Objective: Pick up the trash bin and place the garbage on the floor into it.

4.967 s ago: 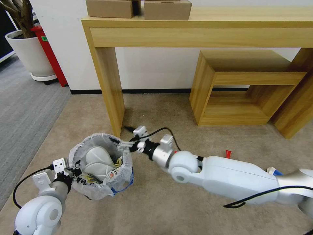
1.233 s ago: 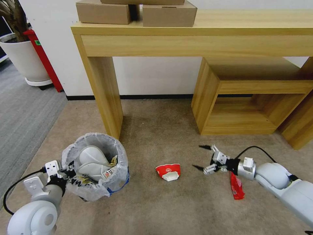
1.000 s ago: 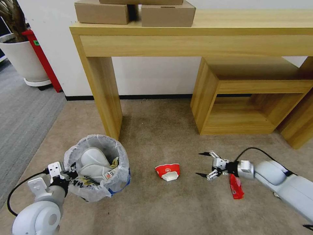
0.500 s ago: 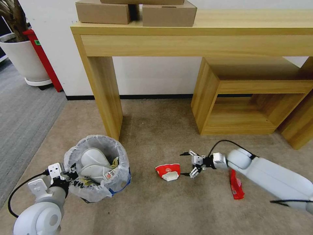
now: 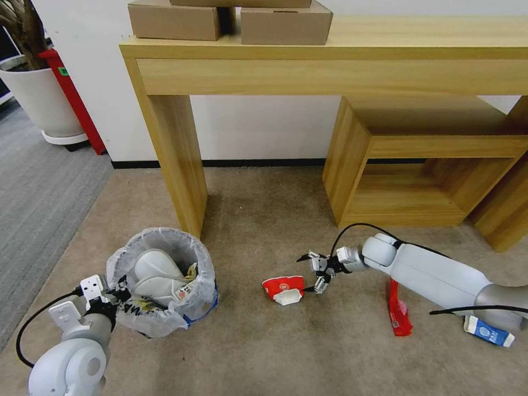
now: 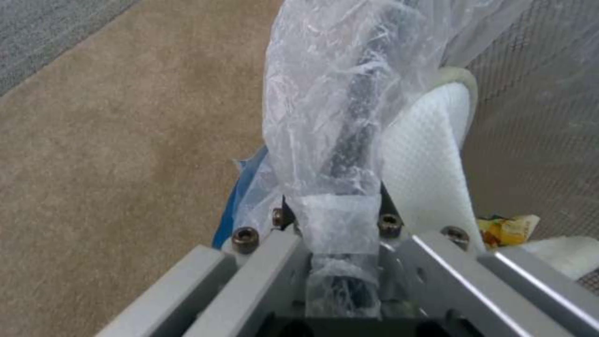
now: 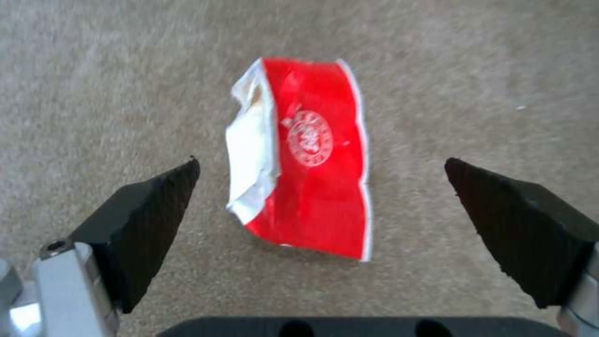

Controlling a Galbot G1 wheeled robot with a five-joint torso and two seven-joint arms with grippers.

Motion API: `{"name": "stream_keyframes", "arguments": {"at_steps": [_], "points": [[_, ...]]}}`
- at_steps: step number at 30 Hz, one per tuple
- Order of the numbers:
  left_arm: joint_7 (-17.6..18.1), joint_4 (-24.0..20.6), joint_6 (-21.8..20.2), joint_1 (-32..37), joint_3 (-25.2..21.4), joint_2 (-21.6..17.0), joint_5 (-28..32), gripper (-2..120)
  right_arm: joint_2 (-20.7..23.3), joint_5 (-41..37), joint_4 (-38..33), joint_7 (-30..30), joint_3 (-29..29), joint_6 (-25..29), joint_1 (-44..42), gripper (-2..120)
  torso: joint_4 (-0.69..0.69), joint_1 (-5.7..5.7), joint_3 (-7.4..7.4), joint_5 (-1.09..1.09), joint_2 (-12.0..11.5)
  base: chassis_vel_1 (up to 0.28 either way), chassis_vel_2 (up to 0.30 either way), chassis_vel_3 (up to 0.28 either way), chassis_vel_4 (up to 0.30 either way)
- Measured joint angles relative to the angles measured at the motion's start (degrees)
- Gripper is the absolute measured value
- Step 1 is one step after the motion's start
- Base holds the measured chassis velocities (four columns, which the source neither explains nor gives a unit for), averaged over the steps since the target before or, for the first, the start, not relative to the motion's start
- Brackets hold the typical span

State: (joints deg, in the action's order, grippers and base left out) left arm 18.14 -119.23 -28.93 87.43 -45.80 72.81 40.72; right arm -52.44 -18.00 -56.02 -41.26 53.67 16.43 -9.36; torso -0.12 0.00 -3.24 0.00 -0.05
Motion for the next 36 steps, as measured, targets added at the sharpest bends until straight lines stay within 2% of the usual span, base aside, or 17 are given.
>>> {"name": "stream_keyframes", "arguments": {"at_steps": [10, 22, 29, 31, 36], "points": [[-0.10, 0.82, 0.14, -0.37, -0.31, -0.32, 0.60, 1, -5.84, 1.08, 7.65, 1.29, 2.34, 2.52, -0.53, 100, 0.00, 0.00, 0.00, -0.01, 0.00, 0.000, 0.000, 0.000, 0.000], [-0.14, 0.38, 0.78, 0.54, -1.13, 0.05, 0.71, 1, -13.78, 3.37, 14.73, 2.99, 2.80, 4.77, -1.78, 87, 0.01, 0.00, 0.01, 0.00, 0.00, 0.000, 0.000, 0.000, 0.000], [-0.31, 0.01, 1.19, 1.09, -1.47, 0.01, 0.78, 1, -14.95, 4.02, 16.23, 3.55, 2.33, 5.39, -2.43, 63, 0.00, 0.00, 0.00, 0.00, 0.00, 0.000, 0.000, 0.000, 0.000], [-0.31, 0.01, 1.24, 1.13, -1.51, -0.02, 0.77, 1, -14.90, 4.07, 16.26, 3.52, 2.17, 5.43, -2.55, 61, 0.00, 0.00, 0.00, 0.00, 0.00, 0.000, 0.000, 0.000, 0.000], [-0.32, 0.02, 1.31, 1.16, -1.43, -0.01, 0.71, 1, -14.13, 4.17, 16.15, 3.69, 1.71, 5.64, -3.13, 44, 0.00, 0.00, 0.00, 0.00, 0.00, 0.000, 0.000, 0.000, 0.000]]}}
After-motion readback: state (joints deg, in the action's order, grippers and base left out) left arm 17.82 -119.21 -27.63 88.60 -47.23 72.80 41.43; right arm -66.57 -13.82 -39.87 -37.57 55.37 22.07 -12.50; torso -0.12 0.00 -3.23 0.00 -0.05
